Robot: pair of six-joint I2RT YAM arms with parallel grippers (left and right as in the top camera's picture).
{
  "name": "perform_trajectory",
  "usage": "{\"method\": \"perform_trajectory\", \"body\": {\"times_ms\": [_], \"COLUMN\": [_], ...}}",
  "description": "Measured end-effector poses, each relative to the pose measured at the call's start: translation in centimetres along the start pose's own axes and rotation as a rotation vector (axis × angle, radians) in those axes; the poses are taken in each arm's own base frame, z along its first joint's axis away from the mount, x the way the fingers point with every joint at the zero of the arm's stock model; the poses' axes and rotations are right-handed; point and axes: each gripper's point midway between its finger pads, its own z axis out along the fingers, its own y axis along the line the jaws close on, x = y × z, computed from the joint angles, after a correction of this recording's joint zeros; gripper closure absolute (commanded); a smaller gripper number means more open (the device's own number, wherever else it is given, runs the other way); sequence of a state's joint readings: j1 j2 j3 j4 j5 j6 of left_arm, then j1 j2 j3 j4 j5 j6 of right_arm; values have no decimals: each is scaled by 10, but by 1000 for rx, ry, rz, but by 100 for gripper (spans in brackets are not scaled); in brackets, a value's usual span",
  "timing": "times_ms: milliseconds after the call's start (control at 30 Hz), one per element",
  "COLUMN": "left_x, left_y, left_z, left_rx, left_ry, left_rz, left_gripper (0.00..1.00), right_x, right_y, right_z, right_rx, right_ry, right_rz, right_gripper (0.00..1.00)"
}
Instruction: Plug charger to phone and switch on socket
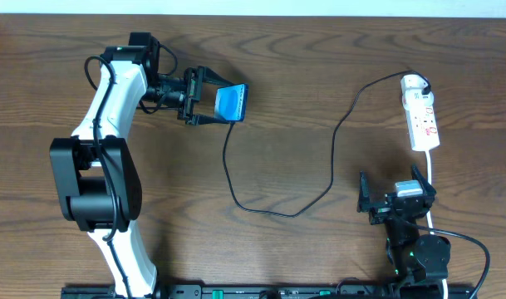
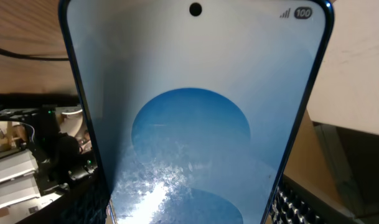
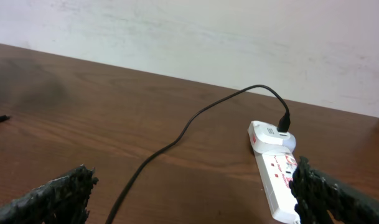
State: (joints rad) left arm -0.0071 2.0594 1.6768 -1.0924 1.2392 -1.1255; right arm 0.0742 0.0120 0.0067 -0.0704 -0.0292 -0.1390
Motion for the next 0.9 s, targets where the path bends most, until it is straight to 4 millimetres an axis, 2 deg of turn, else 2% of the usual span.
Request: {"method": "perform_trajectory", "body": {"times_ms": [333,500,733,900], "left_x": [0,-7,-45,-76], "left_y": [0,2,13,25], "left_z": [0,0,-7,-20], "left_rx": [1,-14,-94,-189], "left_ry": [2,-39,-258,-444], "left_rz": [0,3,52,127], "left_gripper": [41,40,40,40], "right_x": [0,0,0,0], "right_y": [0,0,0,0], "right_z": [0,0,0,0], "right_rx": [0,0,0,0], "right_ry": [0,0,0,0], "right_rz": [0,0,0,0], "right_gripper": [1,1,1,1]}}
